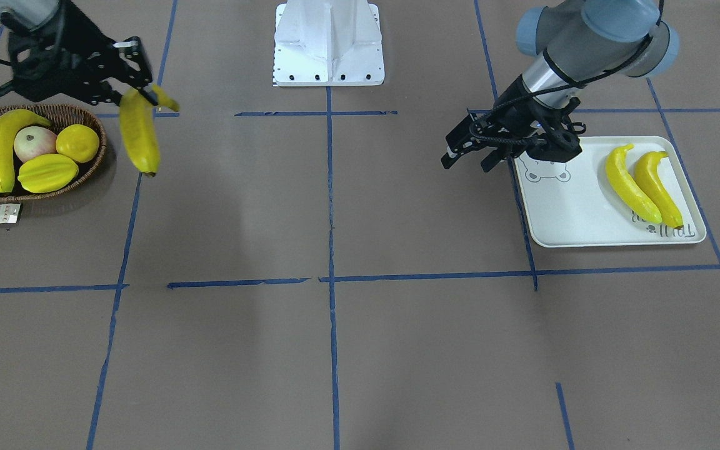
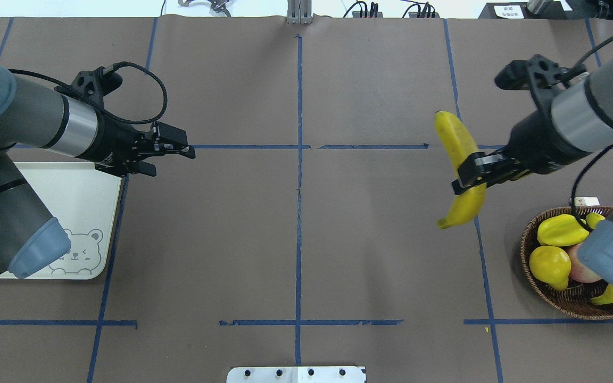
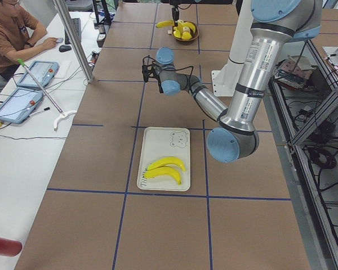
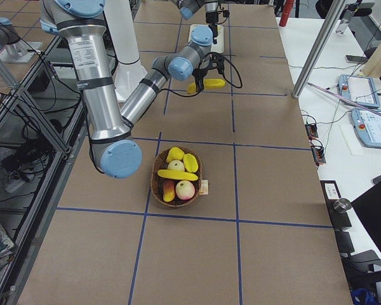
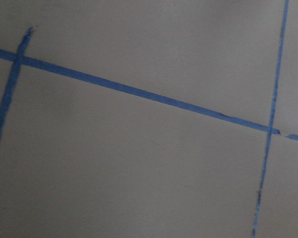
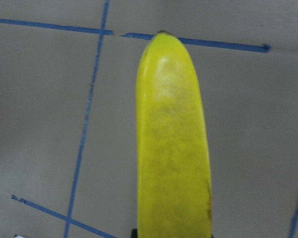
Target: Transfer all bananas from basket to plate
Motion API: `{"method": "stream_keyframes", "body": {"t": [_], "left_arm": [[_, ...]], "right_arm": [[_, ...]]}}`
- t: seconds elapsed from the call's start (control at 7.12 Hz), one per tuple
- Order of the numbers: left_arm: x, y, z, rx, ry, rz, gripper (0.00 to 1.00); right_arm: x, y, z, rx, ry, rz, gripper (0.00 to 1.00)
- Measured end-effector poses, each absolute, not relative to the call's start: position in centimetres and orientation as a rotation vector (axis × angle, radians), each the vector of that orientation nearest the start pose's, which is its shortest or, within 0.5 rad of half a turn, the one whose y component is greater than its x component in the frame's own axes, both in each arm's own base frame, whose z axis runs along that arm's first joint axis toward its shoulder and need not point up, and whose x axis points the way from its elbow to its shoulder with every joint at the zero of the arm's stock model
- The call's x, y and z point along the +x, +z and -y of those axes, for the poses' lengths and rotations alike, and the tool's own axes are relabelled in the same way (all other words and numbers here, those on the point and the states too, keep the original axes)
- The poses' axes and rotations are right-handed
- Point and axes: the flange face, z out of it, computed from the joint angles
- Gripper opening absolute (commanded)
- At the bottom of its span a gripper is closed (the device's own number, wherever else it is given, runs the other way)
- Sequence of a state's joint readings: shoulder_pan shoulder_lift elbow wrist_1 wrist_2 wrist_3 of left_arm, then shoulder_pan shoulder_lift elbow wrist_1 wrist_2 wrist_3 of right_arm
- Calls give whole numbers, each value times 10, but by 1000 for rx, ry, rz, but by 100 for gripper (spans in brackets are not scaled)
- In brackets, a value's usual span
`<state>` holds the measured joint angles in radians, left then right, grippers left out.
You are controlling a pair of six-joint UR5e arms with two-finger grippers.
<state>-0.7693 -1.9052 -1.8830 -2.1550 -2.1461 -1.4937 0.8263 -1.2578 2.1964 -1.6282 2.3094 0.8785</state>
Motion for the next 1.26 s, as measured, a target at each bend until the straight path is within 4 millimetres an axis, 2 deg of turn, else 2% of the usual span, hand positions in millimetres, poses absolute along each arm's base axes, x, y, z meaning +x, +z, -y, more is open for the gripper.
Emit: {"method": "stream_keyframes", "body": {"t": [0.14, 0.28, 0.42, 0.7, 0.98, 1.12, 1.26], "left_arm": [[364, 237, 437, 31, -213, -1362, 99], [375, 220, 425, 24, -201, -1432, 99], [382, 207, 416, 11, -211, -1490, 99], [393, 176, 405, -11, -235, -1579, 99], [413, 150, 389, -7, -230, -1625, 99], [426, 143, 380, -2, -232, -1636, 98], [437, 140, 375, 2, -237, -1638, 91]], "right_arm": [[-316, 186, 389, 84, -207, 1105, 1], [-346, 164, 373, 105, -208, 1121, 1], [-371, 151, 357, 137, -205, 1146, 1], [-417, 141, 334, 195, -175, 1225, 1], [-445, 129, 319, 206, -153, 1267, 1], [-450, 124, 315, 207, -155, 1277, 1], [-451, 121, 312, 207, -158, 1285, 1]]}}
